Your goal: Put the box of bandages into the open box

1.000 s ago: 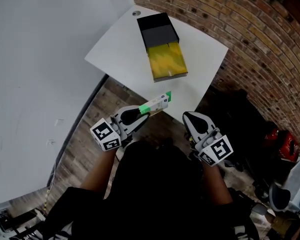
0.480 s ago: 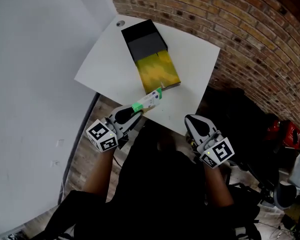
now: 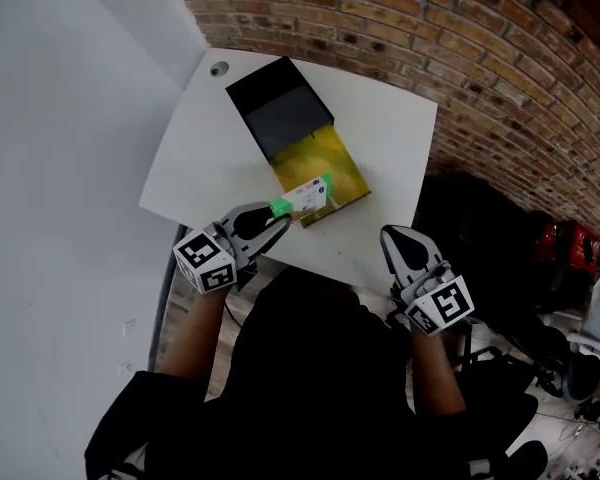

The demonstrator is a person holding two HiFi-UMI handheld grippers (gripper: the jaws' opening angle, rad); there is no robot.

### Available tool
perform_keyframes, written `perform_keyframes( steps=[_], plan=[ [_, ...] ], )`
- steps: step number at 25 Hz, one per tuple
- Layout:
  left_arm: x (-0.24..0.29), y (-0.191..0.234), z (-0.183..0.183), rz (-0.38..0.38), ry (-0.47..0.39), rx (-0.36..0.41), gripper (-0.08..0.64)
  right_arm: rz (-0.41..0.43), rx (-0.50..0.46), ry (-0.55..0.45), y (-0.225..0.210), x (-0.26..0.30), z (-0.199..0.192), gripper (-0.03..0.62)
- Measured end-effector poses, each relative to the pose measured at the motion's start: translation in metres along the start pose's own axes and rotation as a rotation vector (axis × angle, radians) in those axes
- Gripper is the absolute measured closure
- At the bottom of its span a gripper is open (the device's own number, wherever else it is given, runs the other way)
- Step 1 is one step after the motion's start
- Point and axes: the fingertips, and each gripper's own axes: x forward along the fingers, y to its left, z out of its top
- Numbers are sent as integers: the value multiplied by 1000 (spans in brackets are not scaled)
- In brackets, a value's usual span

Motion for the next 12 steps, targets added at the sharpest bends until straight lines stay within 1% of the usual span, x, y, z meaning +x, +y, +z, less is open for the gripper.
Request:
perform_keyframes(
  steps=[6,12],
  plan=[
    [7,48,12,-68,80,-11,465,-84,14,-3,-8,35,7,586],
    [16,76,6,-167,175,-40,465,-193,5,-10,-18,53,8,586]
  ],
)
